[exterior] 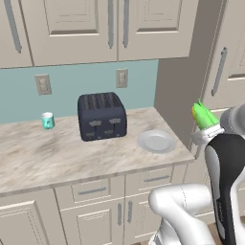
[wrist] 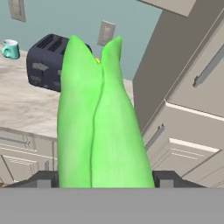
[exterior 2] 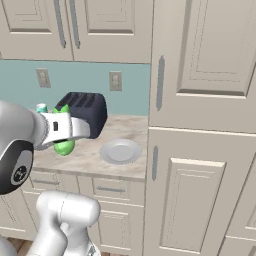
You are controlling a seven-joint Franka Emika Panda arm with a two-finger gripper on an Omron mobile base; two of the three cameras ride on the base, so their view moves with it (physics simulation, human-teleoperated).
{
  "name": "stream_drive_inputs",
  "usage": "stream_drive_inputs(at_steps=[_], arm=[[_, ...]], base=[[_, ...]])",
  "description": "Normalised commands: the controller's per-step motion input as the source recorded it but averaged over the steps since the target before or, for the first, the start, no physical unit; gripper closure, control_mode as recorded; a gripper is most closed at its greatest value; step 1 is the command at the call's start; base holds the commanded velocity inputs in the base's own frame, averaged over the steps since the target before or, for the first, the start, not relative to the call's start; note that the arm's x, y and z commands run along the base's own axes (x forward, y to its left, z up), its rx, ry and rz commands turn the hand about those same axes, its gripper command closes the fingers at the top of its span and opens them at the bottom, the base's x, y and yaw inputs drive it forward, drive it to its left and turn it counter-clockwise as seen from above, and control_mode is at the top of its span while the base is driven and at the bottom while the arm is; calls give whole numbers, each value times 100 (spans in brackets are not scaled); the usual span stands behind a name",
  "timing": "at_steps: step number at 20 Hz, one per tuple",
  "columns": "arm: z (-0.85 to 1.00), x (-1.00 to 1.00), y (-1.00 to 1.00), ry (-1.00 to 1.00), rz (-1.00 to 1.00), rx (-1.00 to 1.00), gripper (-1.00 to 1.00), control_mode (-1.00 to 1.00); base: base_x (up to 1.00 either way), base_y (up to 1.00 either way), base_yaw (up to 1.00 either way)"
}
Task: Pick the corn from the counter and place it in the microwave. Then turn on the microwave.
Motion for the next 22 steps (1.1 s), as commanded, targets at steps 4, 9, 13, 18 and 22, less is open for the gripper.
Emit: stream_drive_inputs(at_steps=[4,9,13,18,22], arm=[[0,0,0,0,0,0,100,100],[0,0,0,0,0,0,100,100],[0,0,0,0,0,0,100,100],[0,0,0,0,0,0,100,100],[0,0,0,0,0,0,100,100]], base=[[-31,-6,-7],[-55,-22,-10],[-64,-25,-11],[-57,-31,-13],[-48,-33,-19]])
